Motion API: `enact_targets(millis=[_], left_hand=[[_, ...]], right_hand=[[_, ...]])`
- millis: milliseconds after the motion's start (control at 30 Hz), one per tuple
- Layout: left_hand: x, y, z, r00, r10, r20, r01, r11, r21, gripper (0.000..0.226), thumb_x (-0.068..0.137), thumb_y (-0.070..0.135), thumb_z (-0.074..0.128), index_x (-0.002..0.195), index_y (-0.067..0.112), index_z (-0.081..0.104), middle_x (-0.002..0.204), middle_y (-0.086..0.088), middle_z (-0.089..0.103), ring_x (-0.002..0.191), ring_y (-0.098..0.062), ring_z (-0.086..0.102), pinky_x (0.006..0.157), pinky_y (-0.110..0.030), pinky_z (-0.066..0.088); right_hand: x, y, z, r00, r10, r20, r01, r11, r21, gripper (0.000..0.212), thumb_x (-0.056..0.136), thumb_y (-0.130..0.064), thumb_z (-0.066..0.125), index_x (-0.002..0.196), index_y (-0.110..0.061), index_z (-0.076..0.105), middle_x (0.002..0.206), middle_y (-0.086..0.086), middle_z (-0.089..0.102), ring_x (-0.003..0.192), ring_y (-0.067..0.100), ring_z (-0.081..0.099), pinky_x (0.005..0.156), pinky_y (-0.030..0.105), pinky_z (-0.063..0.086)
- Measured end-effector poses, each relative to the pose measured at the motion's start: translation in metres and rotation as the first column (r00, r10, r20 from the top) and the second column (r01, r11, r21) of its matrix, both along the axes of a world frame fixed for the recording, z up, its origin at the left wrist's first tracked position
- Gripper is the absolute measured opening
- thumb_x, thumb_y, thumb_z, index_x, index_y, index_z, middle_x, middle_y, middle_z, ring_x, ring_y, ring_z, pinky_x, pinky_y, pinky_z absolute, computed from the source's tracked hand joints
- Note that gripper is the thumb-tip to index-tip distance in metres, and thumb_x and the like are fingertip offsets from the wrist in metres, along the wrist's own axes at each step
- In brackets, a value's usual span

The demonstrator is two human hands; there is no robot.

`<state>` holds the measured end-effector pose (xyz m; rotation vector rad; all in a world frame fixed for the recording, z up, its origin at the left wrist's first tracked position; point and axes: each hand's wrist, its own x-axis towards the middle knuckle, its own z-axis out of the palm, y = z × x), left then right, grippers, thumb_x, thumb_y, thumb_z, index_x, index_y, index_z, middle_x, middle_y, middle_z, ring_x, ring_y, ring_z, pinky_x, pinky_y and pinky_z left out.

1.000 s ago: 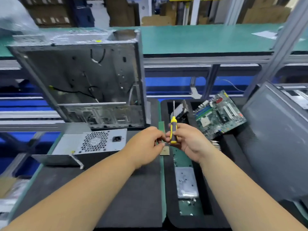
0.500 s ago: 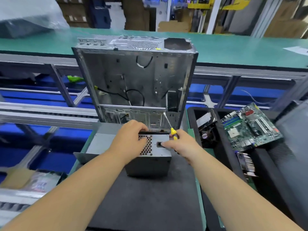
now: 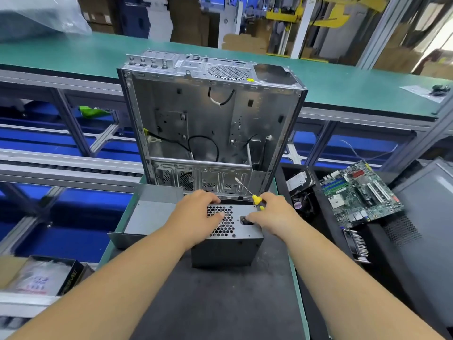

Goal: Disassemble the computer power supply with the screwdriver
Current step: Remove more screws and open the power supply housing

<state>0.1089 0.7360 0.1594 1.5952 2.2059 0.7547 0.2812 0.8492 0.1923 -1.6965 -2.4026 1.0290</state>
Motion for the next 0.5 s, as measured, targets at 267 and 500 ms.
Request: enact_targets(millis=[267,500], left_hand=[[0.012,0.016,0.008,1.000,0.003,-0.016,-0.003,1.000,0.004,0.035,0.090,0.037,0.061,0.124,0.027,0.058,0.123,0.007,0.055,0.118,-0.015,0.050,0.105,-0.035,0.040],[0.024,0.027,0.001,0.996,0.070,-0.062,-0.073,0.995,-0.064,0.022,0.083,0.048,0.059,0.095,0.031,0.050,0.101,0.009,0.055,0.091,-0.017,0.054,0.075,-0.032,0.041]], right_hand=[[0.014,0.013,0.013,0.921,-0.073,-0.382,0.107,0.992,0.069,0.023,0.094,-0.014,0.055,0.111,-0.022,0.041,0.102,-0.004,0.056,0.082,0.017,0.062,0.059,0.030,0.046],[0.011,0.007,0.025,0.741,0.022,-0.672,0.187,0.953,0.237,0.019,0.089,-0.017,0.067,0.089,-0.035,0.061,0.092,-0.002,0.066,0.082,0.019,0.067,0.074,0.038,0.058]])
